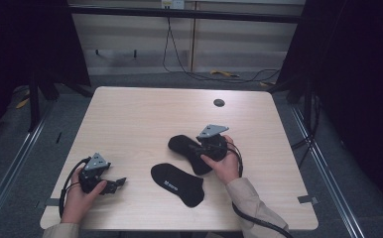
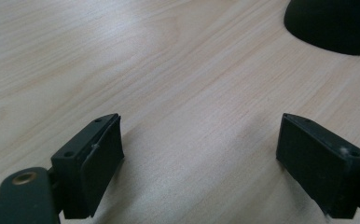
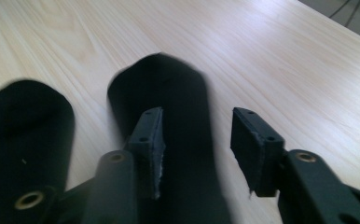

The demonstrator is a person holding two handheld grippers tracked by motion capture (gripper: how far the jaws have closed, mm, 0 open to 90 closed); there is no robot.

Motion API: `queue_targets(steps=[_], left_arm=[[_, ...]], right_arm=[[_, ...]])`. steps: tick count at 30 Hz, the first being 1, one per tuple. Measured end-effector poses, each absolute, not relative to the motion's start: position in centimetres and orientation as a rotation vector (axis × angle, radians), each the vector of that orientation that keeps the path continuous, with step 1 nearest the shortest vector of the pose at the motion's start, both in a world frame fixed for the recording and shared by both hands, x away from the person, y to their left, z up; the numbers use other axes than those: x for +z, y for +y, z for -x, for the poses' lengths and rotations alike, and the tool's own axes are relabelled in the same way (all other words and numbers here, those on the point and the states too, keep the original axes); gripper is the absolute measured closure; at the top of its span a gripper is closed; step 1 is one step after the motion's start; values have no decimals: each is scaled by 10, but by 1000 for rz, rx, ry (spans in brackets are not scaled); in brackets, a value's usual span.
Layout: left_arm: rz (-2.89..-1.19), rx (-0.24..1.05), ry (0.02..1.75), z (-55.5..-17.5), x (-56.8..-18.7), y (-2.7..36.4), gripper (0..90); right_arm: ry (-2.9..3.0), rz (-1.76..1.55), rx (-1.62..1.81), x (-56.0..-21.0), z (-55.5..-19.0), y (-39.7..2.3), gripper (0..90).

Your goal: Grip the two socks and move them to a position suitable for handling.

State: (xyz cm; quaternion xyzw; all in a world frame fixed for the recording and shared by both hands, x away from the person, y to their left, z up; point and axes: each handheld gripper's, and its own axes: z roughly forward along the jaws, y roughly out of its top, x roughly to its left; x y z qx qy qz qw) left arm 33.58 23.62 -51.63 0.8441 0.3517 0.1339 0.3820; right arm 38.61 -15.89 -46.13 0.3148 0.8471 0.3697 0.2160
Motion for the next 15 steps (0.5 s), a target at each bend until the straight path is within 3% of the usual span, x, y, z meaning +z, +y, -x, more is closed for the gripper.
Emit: queue_targets(steps=[4, 7, 11, 15], left_arm=[[-2153, 341, 898, -336, -516, 236, 141], [-2153, 341, 898, -336, -516, 236, 141], [-2153, 341, 898, -336, -516, 236, 141], [-2153, 341, 898, -336, -516, 236, 141]], right_arm=[[2374, -890, 1044, -466, -367, -166, 722], [2459, -902, 1051, -473, -354, -170, 757], [2513, -907, 967, -484, -344, -178, 759], [2462, -944, 860, -491, -345, -194, 677]])
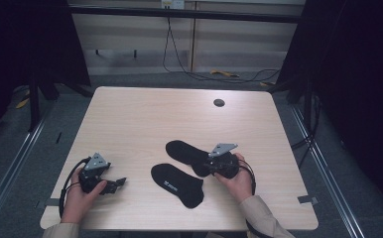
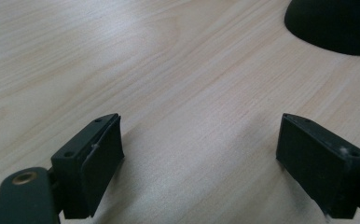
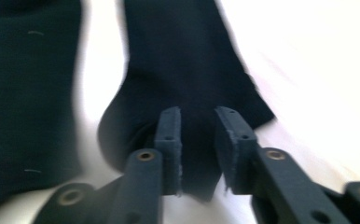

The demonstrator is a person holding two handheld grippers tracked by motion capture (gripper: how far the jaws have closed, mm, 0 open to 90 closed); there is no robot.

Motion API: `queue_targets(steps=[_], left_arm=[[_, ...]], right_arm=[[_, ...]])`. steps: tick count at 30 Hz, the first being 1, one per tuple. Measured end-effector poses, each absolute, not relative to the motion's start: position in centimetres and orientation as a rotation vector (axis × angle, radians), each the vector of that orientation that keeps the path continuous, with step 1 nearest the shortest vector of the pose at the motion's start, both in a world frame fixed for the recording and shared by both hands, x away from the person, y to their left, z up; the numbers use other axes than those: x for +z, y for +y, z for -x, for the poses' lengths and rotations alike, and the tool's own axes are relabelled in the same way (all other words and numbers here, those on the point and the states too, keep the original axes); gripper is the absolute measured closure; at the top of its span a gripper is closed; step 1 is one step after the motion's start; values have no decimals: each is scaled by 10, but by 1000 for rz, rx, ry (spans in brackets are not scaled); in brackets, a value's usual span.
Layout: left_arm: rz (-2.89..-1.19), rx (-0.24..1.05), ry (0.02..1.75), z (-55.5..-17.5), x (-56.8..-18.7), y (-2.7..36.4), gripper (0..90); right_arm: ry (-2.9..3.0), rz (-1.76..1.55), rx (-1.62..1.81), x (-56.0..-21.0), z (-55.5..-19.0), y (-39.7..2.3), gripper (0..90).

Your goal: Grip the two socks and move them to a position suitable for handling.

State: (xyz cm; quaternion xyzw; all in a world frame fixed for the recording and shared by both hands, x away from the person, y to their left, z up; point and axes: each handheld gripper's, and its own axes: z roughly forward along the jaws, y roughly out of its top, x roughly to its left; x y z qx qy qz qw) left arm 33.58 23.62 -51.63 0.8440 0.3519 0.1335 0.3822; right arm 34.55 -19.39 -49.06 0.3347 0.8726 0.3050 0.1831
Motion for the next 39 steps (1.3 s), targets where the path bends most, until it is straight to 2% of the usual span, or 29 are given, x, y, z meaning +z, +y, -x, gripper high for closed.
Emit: queue_targets(steps=[3, 10, 16, 25, 28, 31, 39], left_arm=[[-2153, 340, 898, -336, -516, 236, 141], [-2153, 341, 898, -336, -516, 236, 141], [-2157, 353, 904, -337, -516, 234, 133], [-2091, 248, 924, -345, -507, 211, 75], [-2103, 230, 894, -345, -504, 204, 93], [-2107, 203, 853, -344, -501, 197, 155], [-2097, 187, 804, -342, -495, 184, 153]], right_arm=[[2408, -1001, 824, -488, -347, -205, 624], [2379, -1042, 1011, -481, -333, -210, 469], [2391, -1006, 1064, -479, -315, -209, 415], [2425, -986, 1062, -484, -300, -203, 371], [2421, -997, 1060, -484, -298, -204, 364], [2413, -1003, 1054, -484, -296, -205, 352], [2418, -1005, 1046, -484, -294, -204, 332]])
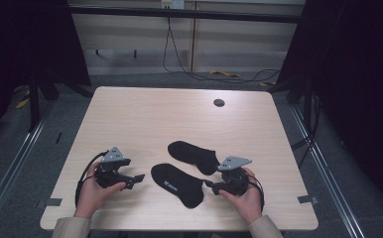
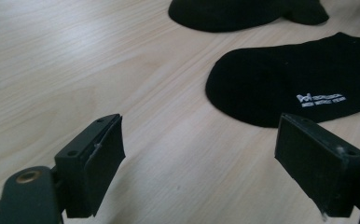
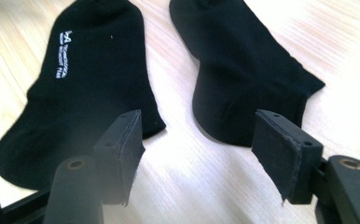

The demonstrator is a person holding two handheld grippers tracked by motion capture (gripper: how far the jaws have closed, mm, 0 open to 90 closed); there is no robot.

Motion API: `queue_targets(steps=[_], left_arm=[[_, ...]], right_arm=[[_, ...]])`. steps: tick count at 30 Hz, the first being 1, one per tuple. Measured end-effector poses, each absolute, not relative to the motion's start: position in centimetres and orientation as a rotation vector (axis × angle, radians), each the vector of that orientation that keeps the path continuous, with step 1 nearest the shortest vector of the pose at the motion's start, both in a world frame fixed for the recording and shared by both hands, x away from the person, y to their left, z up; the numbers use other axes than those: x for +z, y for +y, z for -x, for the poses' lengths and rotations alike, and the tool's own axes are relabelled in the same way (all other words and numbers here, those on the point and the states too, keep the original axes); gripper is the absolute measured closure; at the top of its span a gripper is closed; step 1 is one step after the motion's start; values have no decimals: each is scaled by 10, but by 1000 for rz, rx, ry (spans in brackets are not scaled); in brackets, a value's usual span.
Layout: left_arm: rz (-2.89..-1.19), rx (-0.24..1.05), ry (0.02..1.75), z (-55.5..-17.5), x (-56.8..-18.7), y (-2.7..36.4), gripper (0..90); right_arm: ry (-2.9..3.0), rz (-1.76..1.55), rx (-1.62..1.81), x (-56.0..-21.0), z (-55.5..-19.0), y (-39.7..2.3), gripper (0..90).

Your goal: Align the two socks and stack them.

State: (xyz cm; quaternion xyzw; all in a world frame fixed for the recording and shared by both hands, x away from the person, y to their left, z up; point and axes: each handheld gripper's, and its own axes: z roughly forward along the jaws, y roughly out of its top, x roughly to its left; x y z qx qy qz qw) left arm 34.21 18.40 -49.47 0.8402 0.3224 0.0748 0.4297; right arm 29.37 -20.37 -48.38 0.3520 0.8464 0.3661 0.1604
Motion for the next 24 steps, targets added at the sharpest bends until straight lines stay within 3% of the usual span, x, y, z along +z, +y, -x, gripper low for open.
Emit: queue_targets(steps=[13, 16, 24], left_arm=[[-2119, 147, 744, -343, -490, 160, 212], [-2121, 132, 723, -342, -489, 154, 287], [-2148, 175, 695, -339, -486, 141, 361]], right_arm=[[2432, -985, 1066, -486, -291, -197, 360], [2430, -962, 1083, -485, -289, -195, 408], [2412, -957, 1129, -481, -282, -192, 585]])
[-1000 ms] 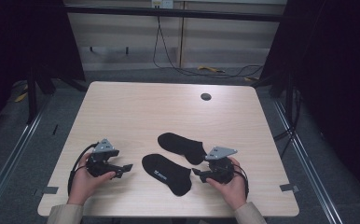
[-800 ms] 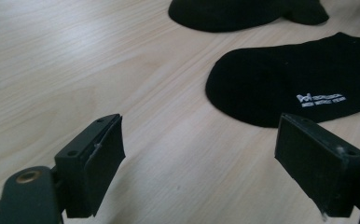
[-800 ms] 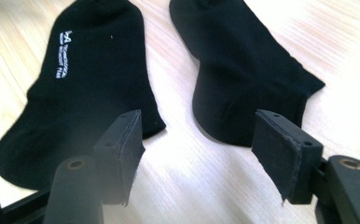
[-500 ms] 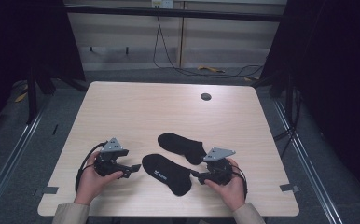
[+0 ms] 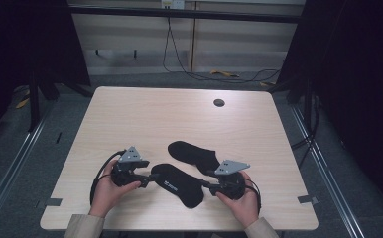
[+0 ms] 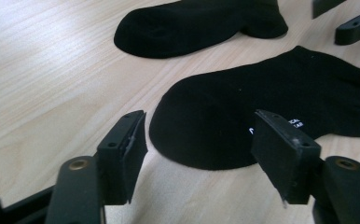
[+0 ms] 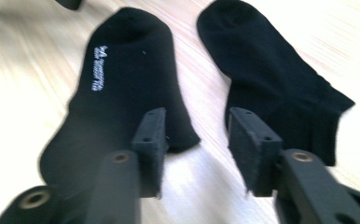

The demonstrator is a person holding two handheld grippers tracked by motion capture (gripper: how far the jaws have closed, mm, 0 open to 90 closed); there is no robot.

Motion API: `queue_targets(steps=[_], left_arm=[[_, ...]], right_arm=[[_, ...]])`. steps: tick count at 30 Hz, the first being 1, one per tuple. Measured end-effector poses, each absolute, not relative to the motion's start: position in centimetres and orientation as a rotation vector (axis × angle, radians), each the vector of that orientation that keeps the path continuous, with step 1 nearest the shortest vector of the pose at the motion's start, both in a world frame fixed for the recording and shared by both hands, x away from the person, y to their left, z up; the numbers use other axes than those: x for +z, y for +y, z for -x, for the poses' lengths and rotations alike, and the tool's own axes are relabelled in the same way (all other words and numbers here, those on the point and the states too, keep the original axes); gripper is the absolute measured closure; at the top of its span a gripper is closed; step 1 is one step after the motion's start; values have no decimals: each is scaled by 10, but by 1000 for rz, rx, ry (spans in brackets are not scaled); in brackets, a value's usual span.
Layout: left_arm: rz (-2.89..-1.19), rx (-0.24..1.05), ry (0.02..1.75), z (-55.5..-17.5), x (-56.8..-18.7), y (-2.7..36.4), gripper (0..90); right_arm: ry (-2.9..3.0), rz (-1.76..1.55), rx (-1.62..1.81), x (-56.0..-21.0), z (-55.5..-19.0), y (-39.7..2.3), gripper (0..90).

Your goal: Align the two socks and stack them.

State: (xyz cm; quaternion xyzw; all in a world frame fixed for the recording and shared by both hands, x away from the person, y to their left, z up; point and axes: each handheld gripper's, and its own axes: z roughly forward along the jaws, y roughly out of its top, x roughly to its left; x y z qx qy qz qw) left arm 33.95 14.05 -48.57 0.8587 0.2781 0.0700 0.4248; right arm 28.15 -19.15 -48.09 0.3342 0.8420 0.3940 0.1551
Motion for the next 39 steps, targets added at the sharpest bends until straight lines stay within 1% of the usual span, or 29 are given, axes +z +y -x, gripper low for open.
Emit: queue_targets(steps=[6, 12, 17, 20, 23, 28, 32, 37, 39], left_arm=[[-2152, 174, 687, -341, -486, 136, 402], [-2168, 179, 695, -341, -489, 136, 406], [-2169, 188, 696, -342, -489, 135, 418], [-2178, 162, 692, -342, -491, 131, 437], [-2199, 168, 680, -343, -493, 127, 459], [-2199, 163, 678, -343, -495, 122, 485], [-2210, 159, 672, -343, -496, 121, 518], [-2231, 142, 691, -343, -499, 121, 589], [-2251, 132, 688, -344, -499, 120, 617]], right_arm=[[2404, -964, 1167, -480, -279, -186, 651], [2468, -939, 1155, -486, -277, -178, 654], [2515, -985, 1081, -495, -279, -181, 705], [2515, -988, 1063, -493, -279, -182, 744], [2501, -1016, 1065, -493, -280, -185, 746], [2487, -1028, 1098, -490, -274, -186, 724], [2493, -1039, 1069, -495, -272, -185, 723], [2509, -1038, 1090, -495, -272, -185, 824], [2512, -1038, 1097, -495, -273, -185, 852]])
